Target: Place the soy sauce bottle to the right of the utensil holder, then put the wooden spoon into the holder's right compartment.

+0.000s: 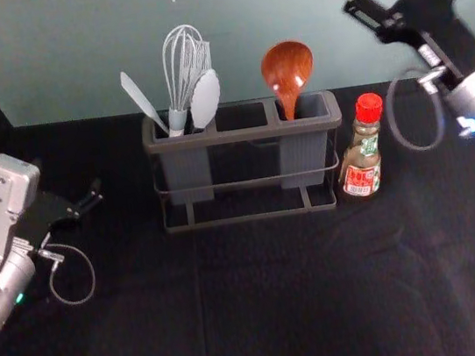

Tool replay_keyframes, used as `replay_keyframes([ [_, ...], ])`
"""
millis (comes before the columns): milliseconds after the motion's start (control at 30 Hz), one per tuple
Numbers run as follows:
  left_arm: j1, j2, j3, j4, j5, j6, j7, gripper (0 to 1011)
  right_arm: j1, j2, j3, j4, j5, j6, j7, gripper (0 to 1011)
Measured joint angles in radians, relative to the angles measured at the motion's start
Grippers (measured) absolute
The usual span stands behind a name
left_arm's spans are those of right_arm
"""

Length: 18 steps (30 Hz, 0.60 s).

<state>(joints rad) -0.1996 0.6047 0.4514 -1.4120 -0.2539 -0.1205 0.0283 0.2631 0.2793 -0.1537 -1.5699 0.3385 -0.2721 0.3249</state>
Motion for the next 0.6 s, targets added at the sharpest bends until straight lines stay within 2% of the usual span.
replay_keyframes([
  [233,0.000,0.000,0.000,0.000,0.000,0.000,0.000,1011,-0.037,0.040,0.071,-0.041,-0.022,0.032,-0.020,1004],
  [600,0.000,0.000,0.000,0.000,0.000,0.000,0.000,1011,-0.087,0.069,0.156,-0.046,-0.048,0.033,-0.032,1004],
])
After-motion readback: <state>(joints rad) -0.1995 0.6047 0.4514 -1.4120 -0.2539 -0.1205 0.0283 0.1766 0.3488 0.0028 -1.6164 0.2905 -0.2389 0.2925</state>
